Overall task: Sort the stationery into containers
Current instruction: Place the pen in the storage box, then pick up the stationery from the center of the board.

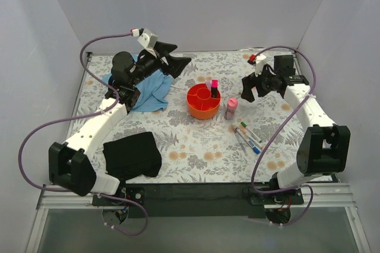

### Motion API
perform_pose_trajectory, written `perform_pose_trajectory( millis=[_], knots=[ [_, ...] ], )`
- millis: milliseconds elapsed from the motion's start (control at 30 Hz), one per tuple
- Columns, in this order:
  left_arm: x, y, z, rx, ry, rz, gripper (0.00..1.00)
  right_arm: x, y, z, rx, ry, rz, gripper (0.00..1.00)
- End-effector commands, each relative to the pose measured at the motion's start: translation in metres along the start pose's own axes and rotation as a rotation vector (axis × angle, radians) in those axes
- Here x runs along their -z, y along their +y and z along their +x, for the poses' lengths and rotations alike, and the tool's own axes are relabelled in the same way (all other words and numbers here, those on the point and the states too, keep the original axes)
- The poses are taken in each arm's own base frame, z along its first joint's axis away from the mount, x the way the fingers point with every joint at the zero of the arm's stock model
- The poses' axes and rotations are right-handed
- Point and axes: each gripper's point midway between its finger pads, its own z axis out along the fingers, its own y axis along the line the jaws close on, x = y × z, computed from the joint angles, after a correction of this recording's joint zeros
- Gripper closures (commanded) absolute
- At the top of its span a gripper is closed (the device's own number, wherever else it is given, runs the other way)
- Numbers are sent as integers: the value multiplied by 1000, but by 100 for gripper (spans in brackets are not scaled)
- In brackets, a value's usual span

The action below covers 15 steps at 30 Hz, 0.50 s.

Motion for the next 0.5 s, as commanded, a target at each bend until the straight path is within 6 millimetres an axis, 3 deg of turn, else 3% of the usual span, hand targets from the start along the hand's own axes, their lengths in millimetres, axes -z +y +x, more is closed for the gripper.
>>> perform_pose_trajectory(
  millis=[0,167,467],
  knots=[
    [56,20,71,-5,268,-150,16,10,71,-13,15,-102,-294,2],
    [75,21,80,-2,299,-191,15,3,80,-12,94,-95,-309,2],
    [76,23,80,16,297,-203,15,-21,74,-1,178,-14,-269,2]
  ],
)
